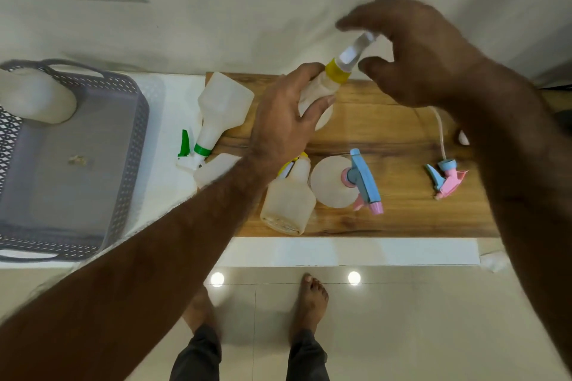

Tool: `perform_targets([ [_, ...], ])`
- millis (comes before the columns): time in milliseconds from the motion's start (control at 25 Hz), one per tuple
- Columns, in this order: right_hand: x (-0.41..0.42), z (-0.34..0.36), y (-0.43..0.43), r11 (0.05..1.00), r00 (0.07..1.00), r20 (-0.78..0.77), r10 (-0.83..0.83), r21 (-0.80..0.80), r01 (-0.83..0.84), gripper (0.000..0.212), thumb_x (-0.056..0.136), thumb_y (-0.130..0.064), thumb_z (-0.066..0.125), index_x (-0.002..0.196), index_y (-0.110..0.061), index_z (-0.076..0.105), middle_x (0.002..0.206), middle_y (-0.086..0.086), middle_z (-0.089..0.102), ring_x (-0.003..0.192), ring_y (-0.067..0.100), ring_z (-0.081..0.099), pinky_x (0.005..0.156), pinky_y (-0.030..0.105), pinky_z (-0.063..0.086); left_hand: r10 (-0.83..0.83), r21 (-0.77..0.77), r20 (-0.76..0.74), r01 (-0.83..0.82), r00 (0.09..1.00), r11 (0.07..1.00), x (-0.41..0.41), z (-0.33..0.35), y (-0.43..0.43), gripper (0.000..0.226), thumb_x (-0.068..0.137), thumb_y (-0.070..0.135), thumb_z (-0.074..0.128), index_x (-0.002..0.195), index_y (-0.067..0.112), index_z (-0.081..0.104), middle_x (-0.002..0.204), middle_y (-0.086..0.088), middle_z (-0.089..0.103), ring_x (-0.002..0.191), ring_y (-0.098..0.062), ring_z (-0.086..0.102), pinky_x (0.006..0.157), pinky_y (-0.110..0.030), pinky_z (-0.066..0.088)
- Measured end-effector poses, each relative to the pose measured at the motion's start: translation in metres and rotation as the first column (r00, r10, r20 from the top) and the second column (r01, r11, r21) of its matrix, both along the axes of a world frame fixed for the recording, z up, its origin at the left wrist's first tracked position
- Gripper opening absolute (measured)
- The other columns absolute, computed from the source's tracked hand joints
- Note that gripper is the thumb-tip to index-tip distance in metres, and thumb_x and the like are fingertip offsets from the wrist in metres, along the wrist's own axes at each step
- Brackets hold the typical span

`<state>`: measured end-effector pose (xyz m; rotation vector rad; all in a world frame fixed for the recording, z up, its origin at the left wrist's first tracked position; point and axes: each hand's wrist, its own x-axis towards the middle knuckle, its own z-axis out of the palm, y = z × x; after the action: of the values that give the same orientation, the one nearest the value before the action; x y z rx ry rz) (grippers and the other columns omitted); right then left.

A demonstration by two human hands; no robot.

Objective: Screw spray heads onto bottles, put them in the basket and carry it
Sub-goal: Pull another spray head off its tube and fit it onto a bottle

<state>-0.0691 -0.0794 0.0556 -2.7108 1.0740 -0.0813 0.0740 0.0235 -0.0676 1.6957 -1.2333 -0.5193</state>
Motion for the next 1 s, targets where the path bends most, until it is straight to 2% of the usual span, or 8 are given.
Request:
perform_targets([
  [40,0.001,0.001,-0.003,0.990,0.998,-0.028,0.048,0.133,-0.044,0.046,0.094,-0.014,0.061,0.140,-0.017,0.060,0.144,0.009,0.061,0.133,0.032,0.055,0.111,0.047,0.044,-0.024,-0.021,0.023,0.024,0.999,0.999,-0.002,-0.007,0.005,0.035,0.096,0.030,0.069,0.126,0.012,0.064,0.110,-0.002,0.074,0.099,-0.023,0.067,0.086,-0.048,0.056],
  [120,-0.004,-0.003,-0.009,0.986,0.997,-0.010,0.075,0.148,-0.072,0.031,0.095,-0.020,0.064,0.126,-0.014,0.069,0.120,0.010,0.072,0.107,0.032,0.065,0.091,0.045,0.054,-0.027,-0.018,0.026,0.027,0.999,0.999,-0.003,-0.005,0.010,0.036,0.096,0.033,0.068,0.125,0.013,0.064,0.109,-0.002,0.074,0.099,-0.024,0.067,0.085,-0.048,0.056],
  [240,-0.007,-0.013,-0.003,0.980,0.997,0.025,0.072,0.185,-0.076,0.026,0.094,-0.033,0.066,0.101,-0.009,0.072,0.078,0.003,0.061,0.072,0.026,0.056,0.066,0.037,0.041,-0.037,0.016,0.073,0.036,0.997,0.999,0.000,-0.005,0.009,0.039,0.095,0.037,0.068,0.127,0.015,0.065,0.111,0.000,0.074,0.101,-0.023,0.067,0.086,-0.047,0.056],
  [480,0.000,-0.023,0.005,0.960,0.992,0.101,-0.071,0.278,0.040,0.029,0.092,-0.035,0.069,0.099,-0.007,0.074,0.083,0.010,0.067,0.062,0.015,0.052,0.057,0.028,0.040,-0.058,0.031,0.158,0.054,0.986,0.998,-0.001,-0.008,0.012,0.042,0.094,0.042,0.066,0.125,0.014,0.067,0.110,-0.001,0.074,0.101,-0.023,0.066,0.088,-0.050,0.055],
  [600,0.002,-0.027,0.016,0.937,0.964,0.168,-0.207,0.317,0.146,0.033,0.088,-0.037,0.073,0.095,-0.005,0.075,0.086,0.017,0.071,0.069,0.029,0.063,0.062,0.040,0.053,-0.046,0.015,0.192,0.044,0.980,0.999,-0.004,-0.007,0.014,0.040,0.094,0.040,0.068,0.124,0.014,0.068,0.110,0.001,0.074,0.102,-0.019,0.065,0.093,-0.051,0.053],
  [680,0.003,-0.031,0.024,0.894,0.910,0.221,-0.350,0.369,0.254,0.035,0.085,-0.038,0.077,0.095,-0.004,0.076,0.090,0.018,0.073,0.076,0.032,0.067,0.067,0.042,0.057,-0.024,-0.003,0.214,0.025,0.977,1.000,-0.005,-0.005,0.014,0.039,0.094,0.038,0.069,0.125,0.014,0.068,0.111,0.002,0.075,0.101,-0.015,0.064,0.098,-0.052,0.052],
  [840,0.007,-0.033,0.043,0.720,0.735,0.269,-0.623,0.565,0.403,0.040,0.079,-0.038,0.084,0.098,-0.004,0.077,0.092,0.018,0.075,0.081,0.034,0.073,0.074,0.047,0.062,-0.001,-0.017,0.256,0.005,0.967,1.000,-0.008,-0.003,0.013,0.039,0.095,0.040,0.068,0.125,0.015,0.068,0.115,0.004,0.075,0.106,-0.014,0.067,0.107,-0.051,0.048],
  [1000,0.018,-0.031,0.046,0.705,0.736,0.097,-0.670,0.394,0.590,0.054,0.078,-0.059,0.074,0.104,-0.012,0.073,0.090,0.004,0.069,0.080,0.022,0.070,0.057,0.027,0.048,0.038,-0.065,0.369,-0.015,0.929,0.998,-0.014,-0.001,0.018,0.042,0.094,0.040,0.065,0.123,0.010,0.070,0.116,-0.004,0.076,0.109,-0.022,0.070,0.112,-0.049,0.044],
])
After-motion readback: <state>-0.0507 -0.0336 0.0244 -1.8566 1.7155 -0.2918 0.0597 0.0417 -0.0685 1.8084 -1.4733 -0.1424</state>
